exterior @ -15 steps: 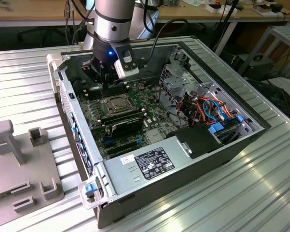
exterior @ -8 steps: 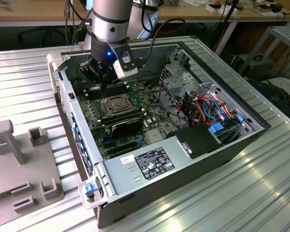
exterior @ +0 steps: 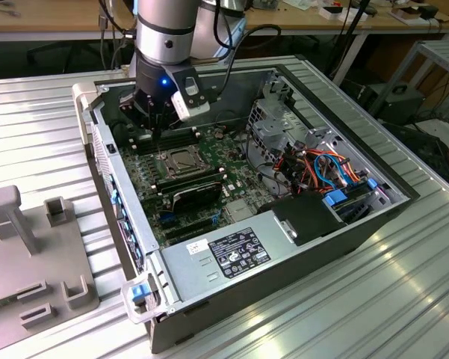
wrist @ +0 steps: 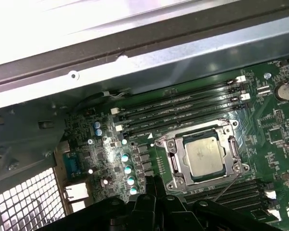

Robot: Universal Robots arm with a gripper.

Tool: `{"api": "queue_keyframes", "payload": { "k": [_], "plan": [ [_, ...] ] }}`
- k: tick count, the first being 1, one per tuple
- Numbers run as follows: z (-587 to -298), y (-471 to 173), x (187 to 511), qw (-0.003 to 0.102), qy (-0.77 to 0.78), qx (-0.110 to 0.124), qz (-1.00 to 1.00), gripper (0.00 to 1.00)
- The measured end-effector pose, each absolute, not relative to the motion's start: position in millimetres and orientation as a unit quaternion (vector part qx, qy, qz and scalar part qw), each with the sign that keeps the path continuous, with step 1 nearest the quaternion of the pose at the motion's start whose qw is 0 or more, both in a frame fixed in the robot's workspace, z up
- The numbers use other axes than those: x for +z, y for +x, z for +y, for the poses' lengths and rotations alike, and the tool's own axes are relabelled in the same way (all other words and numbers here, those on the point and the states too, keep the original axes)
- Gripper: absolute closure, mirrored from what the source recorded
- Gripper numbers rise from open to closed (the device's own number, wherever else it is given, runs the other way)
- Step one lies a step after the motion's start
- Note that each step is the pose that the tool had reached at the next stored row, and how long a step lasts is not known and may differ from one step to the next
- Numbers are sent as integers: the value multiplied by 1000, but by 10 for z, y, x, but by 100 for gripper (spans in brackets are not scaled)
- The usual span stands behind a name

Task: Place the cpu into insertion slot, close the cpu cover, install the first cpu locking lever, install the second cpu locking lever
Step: 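Install the first cpu locking lever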

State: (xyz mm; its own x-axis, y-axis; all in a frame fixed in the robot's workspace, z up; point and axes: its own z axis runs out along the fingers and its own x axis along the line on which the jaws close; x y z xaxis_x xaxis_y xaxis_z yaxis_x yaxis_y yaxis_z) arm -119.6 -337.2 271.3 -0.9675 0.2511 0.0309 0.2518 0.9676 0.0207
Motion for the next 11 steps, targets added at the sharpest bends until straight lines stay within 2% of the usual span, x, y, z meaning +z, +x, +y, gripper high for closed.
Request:
{"api": "queue_keyframes", "payload": {
  "k": [7, 11],
  "plan": [
    [-3133, -1264, 2610, 14, -119, -12, -993, 89],
    [-3109, -1253, 2608, 11, -108, -12, -994, 89]
  ]
}}
